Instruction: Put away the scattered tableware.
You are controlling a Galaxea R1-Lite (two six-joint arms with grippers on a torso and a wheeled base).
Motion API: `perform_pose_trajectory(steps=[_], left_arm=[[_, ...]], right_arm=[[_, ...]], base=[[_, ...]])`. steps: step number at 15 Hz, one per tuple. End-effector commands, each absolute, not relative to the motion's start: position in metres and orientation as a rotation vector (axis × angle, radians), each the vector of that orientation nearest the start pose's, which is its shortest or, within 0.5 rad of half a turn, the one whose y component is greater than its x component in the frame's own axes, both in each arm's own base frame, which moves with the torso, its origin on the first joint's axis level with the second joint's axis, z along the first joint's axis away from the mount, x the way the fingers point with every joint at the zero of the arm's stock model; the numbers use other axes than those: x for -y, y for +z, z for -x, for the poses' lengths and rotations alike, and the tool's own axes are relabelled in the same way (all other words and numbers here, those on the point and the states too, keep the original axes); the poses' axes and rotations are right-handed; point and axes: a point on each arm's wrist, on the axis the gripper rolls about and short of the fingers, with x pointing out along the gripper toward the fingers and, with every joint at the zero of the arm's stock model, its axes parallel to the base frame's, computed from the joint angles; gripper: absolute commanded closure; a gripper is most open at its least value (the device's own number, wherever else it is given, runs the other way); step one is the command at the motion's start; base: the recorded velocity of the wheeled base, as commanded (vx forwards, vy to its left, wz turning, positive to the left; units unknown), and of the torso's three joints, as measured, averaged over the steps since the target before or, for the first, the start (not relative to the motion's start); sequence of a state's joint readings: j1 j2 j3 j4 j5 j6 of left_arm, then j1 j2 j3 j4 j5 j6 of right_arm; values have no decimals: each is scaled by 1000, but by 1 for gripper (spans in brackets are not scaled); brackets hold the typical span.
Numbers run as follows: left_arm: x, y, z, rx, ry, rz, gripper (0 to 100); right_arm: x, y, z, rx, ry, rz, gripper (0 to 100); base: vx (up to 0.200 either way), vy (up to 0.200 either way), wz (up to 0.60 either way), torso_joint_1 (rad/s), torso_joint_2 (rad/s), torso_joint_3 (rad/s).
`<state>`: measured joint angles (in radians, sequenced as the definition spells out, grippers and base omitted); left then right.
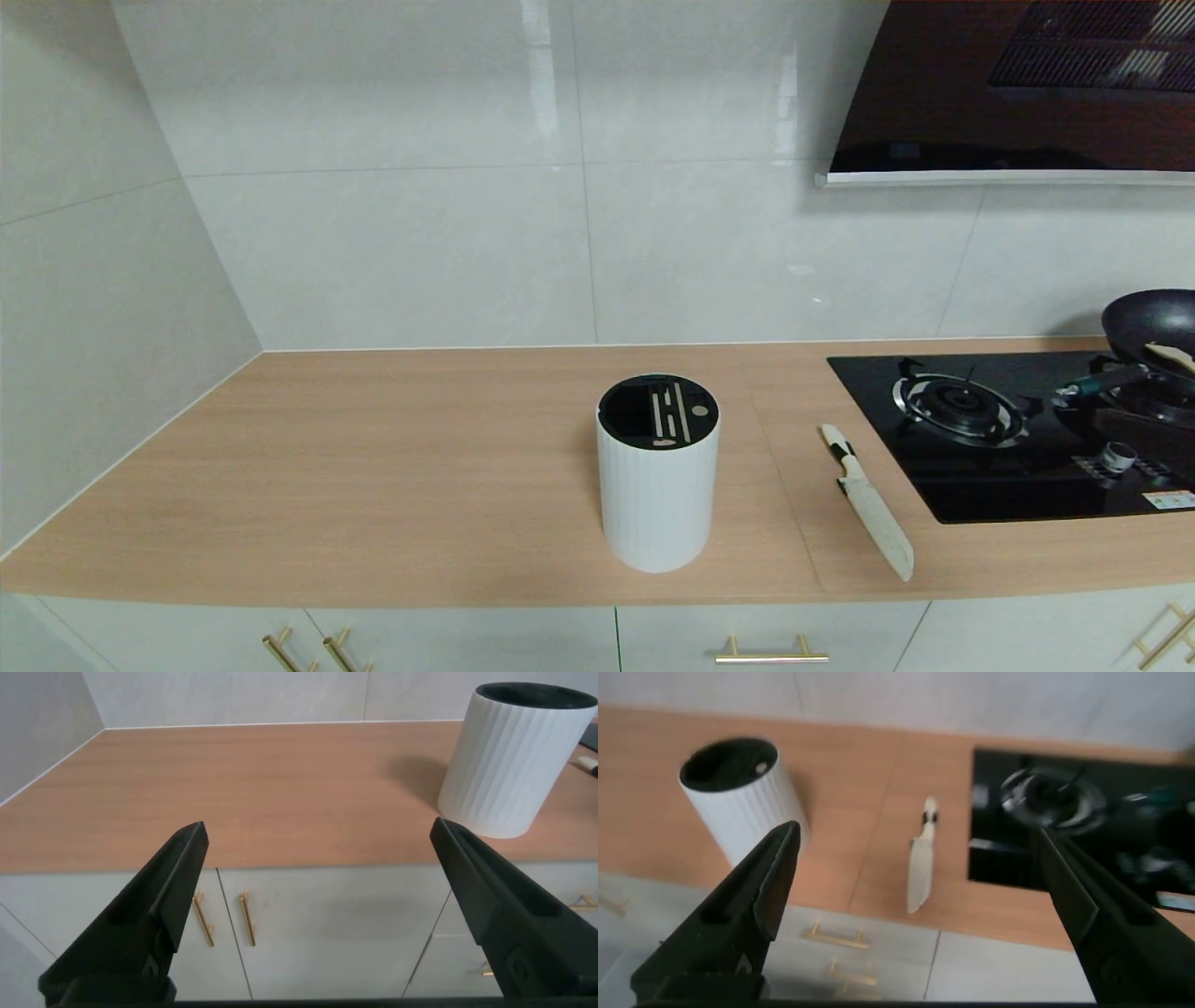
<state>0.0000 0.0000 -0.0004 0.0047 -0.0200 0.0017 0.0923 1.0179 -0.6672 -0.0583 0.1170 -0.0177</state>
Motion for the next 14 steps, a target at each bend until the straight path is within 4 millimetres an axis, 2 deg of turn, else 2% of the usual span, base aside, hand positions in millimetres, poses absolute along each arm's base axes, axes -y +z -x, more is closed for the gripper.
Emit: perform_pose_trajectory(steps=[1, 2, 3, 4, 5, 6, 7, 9, 11, 14], left_arm=[[0, 75, 23, -5, -20, -1, 0], [0, 75, 23, -5, -20, -1, 0], [0, 75, 23, -5, -20, -1, 0], [0, 75, 23, -5, -20, -1, 0], [0, 75, 23, -5, -20, -1, 0], [0, 75, 23, -5, -20, -1, 0], [0, 75, 23, -5, -20, -1, 0], [0, 75, 23, -5, -20, -1, 0], [0, 75, 23, -5, -20, -1, 0], [0, 75, 23, -5, -20, -1, 0]], right_arm=[[-36, 199, -232, -510, 253, 25, 0], [-39, 188, -252, -531, 241, 29, 0], [-40, 183, -260, -539, 237, 31, 0], [-45, 164, -278, -580, 236, 36, 0], [-45, 163, -279, -582, 237, 37, 0], [-50, 137, -303, -623, 231, 43, 0], [-51, 127, -313, -634, 220, 48, 0], [-54, 88, -345, -661, 177, 78, 0], [-56, 62, -363, -668, 166, 89, 0], [-57, 37, -379, -697, 155, 94, 0]], base=[[0, 0, 0, 0, 0, 0], [0, 0, 0, 0, 0, 0], [0, 0, 0, 0, 0, 0], [0, 0, 0, 0, 0, 0], [0, 0, 0, 0, 0, 0], [0, 0, 0, 0, 0, 0], [0, 0, 0, 0, 0, 0], [0, 0, 0, 0, 0, 0], [0, 0, 0, 0, 0, 0], [0, 0, 0, 0, 0, 0]])
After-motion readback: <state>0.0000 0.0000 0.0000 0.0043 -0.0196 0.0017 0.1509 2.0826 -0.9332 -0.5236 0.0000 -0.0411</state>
